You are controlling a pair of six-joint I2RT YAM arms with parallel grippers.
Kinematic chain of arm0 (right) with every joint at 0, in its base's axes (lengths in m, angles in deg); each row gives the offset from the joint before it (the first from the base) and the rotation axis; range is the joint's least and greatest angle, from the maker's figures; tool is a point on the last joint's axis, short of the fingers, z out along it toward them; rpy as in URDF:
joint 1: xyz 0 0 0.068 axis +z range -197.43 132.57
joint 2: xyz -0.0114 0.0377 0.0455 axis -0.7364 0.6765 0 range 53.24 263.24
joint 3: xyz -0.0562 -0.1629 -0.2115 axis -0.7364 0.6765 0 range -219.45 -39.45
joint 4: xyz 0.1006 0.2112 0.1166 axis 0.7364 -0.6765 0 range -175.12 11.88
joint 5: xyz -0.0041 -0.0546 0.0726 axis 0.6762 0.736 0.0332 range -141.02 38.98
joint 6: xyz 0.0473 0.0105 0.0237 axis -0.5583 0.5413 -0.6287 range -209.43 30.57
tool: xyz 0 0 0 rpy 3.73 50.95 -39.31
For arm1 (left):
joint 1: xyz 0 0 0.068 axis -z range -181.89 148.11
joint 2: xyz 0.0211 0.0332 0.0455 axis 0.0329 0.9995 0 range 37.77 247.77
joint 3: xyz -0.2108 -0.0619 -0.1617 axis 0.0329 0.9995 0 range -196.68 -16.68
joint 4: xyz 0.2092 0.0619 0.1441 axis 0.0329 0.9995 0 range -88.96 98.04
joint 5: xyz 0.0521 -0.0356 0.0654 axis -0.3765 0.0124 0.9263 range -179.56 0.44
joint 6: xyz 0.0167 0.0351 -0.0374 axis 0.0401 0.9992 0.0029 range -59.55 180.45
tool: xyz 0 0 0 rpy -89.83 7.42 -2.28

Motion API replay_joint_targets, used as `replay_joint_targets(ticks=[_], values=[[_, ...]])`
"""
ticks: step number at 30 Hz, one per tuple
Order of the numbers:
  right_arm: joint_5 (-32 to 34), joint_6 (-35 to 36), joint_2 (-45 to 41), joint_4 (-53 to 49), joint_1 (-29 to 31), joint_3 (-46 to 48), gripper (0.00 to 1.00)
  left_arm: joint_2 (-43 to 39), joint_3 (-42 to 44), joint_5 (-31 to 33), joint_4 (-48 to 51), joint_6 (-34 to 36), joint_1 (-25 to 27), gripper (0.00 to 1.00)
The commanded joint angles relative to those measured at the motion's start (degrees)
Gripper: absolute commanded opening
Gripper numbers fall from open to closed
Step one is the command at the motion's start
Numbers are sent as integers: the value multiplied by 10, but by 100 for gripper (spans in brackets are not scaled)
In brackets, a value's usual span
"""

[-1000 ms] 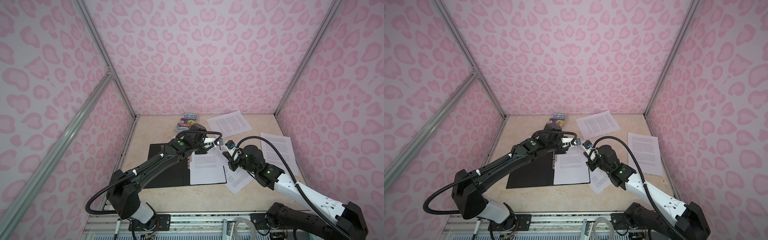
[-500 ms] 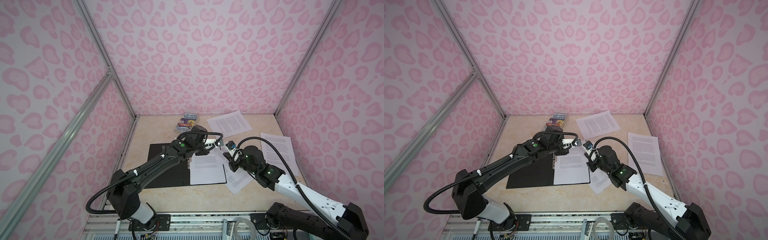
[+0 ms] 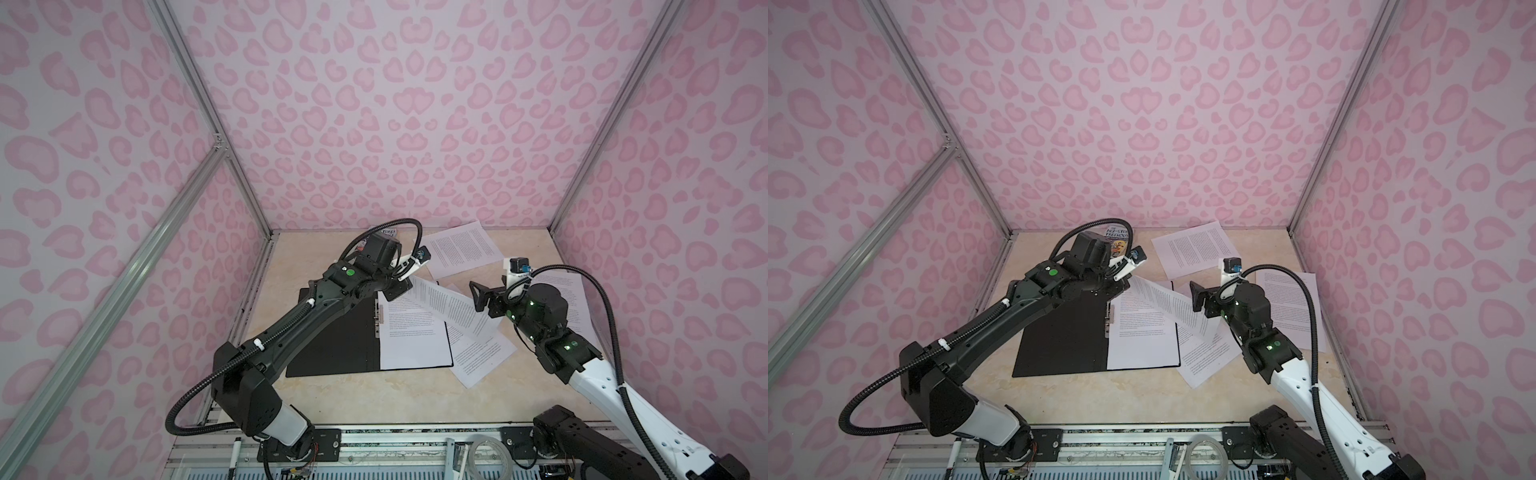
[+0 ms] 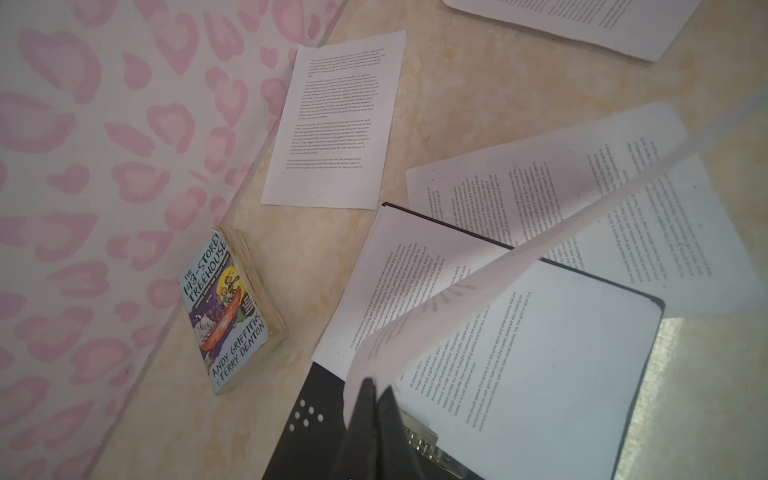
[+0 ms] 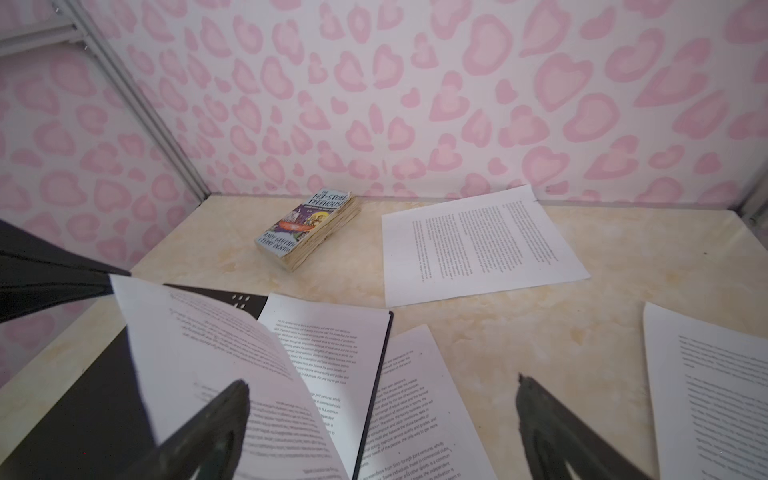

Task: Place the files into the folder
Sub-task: 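Carry the sheet over the folder with the left gripper while the right gripper releases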

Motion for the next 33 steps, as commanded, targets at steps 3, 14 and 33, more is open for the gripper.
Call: replay_joint_targets(ticks=[3, 14, 33], values=[[-66, -85, -25, 2, -51, 24, 100, 8, -38, -130, 43, -202, -69, 4], [-104, -114, 52, 3, -49, 7, 100, -2, 33, -354, 7, -439, -171, 4], [-109, -71, 135, -29, 1, -31, 100, -154, 377, -448, -235, -656, -316, 4]])
